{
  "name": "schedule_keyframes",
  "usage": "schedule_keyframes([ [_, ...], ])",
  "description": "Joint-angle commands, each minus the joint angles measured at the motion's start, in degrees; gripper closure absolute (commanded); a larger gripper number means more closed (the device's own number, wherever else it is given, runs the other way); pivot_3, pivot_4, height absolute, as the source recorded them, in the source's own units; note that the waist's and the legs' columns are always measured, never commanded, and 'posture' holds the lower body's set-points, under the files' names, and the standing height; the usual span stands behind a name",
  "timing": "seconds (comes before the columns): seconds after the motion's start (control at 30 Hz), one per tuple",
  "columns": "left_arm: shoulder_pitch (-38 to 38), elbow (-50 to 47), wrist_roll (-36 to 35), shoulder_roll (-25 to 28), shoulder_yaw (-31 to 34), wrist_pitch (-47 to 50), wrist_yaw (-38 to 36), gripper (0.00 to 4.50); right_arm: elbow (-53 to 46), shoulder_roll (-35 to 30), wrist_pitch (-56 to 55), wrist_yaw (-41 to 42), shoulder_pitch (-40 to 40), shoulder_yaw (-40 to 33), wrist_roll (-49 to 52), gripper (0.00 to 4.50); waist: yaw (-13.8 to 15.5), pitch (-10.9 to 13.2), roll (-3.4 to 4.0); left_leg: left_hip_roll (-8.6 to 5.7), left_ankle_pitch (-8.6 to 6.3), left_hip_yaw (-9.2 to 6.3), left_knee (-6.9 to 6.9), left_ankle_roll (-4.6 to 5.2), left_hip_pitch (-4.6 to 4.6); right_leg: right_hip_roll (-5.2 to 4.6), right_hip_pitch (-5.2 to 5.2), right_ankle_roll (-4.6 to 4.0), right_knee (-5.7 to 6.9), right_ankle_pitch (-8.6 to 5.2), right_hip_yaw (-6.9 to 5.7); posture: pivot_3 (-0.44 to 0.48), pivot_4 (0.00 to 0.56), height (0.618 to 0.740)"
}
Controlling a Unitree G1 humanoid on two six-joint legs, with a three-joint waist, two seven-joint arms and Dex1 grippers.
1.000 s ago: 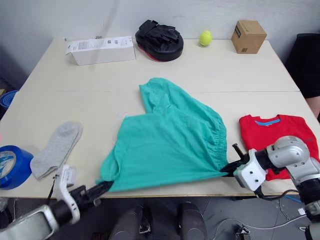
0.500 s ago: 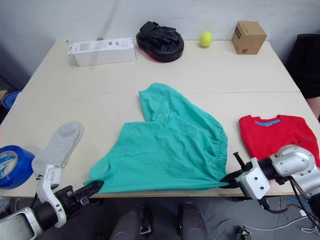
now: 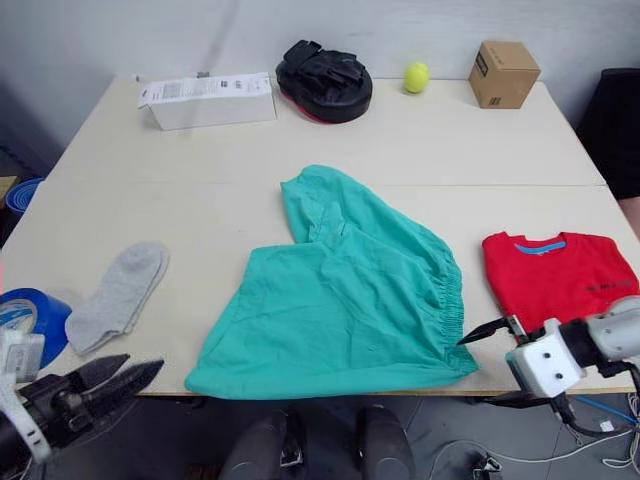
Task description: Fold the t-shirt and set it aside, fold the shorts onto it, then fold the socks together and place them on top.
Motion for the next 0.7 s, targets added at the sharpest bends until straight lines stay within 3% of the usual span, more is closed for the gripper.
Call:
schedule_keyframes([
  [0.03, 1.4, -1.3, 31.4, 4.1, -5.9, -21.1, -21.0, 0.07, -1.7, -0.3, -6.5, 1.7, 4.7, -4.4, 2.0, 0.03, -0.1, -0.1, 0.02, -0.03, -0.01, 0.02, -0.23, -0.03, 0.03, 0.02, 0.01, 0.01, -0.32, 0.01, 0.01, 0.000, 0.150, 0.740],
  [0.17, -6.6, 4.5, 44.6, 7.7, -15.8, -33.2, -28.4, 0.07, -6.0, 1.1, -4.0, -0.9, 7.6, -5.7, 3.6, 0.03, -0.2, -0.2, 0.16, 0.01, 0.03, 0.23, -0.85, -0.02, 0.04, 0.09, 0.14, 0.35, -0.83, 0.22, 0.17, 0.000, 0.150, 0.740],
  [0.33, -21.9, 13.3, 54.1, 8.8, -28.4, -40.9, -30.2, 0.07, -7.3, 3.3, -2.0, -3.4, 6.1, -4.9, 0.8, 0.03, -0.2, -0.2, 0.13, 0.11, 0.28, 0.37, -1.18, 0.30, 0.20, 0.14, 0.02, 0.75, -0.81, 0.43, 0.26, 0.000, 0.150, 0.740],
  [0.43, -28.8, 16.2, 56.1, 7.7, -33.8, -41.0, -30.2, 0.07, -6.9, 5.0, -1.5, -4.7, 4.4, -3.9, -1.2, 0.03, -0.2, -0.2, 0.13, 0.10, 0.32, 0.40, -1.35, 0.30, 0.25, 0.13, -0.01, 1.04, -0.79, 0.58, 0.27, 0.000, 0.150, 0.740],
  [0.57, -30.2, 15.4, 56.0, 6.9, -36.2, -40.1, -31.9, 0.07, -7.4, 6.1, -0.6, -5.4, 3.3, -3.3, -2.5, 0.03, -0.3, -0.2, 0.14, 0.12, 0.33, 0.41, -1.38, 0.29, 0.26, 0.13, -0.04, 1.10, -0.79, 0.62, 0.26, 0.000, 0.150, 0.740],
  [0.7, -26.2, 12.5, 54.9, 6.9, -35.2, -41.0, -35.4, 0.07, -8.3, 6.5, 0.2, -5.3, 3.5, -3.0, -2.5, 0.03, -0.2, -0.2, 0.13, 0.13, 0.34, 0.40, -1.33, 0.30, 0.26, 0.13, -0.03, 1.12, -0.75, 0.62, 0.25, 0.000, 0.150, 0.740],
])
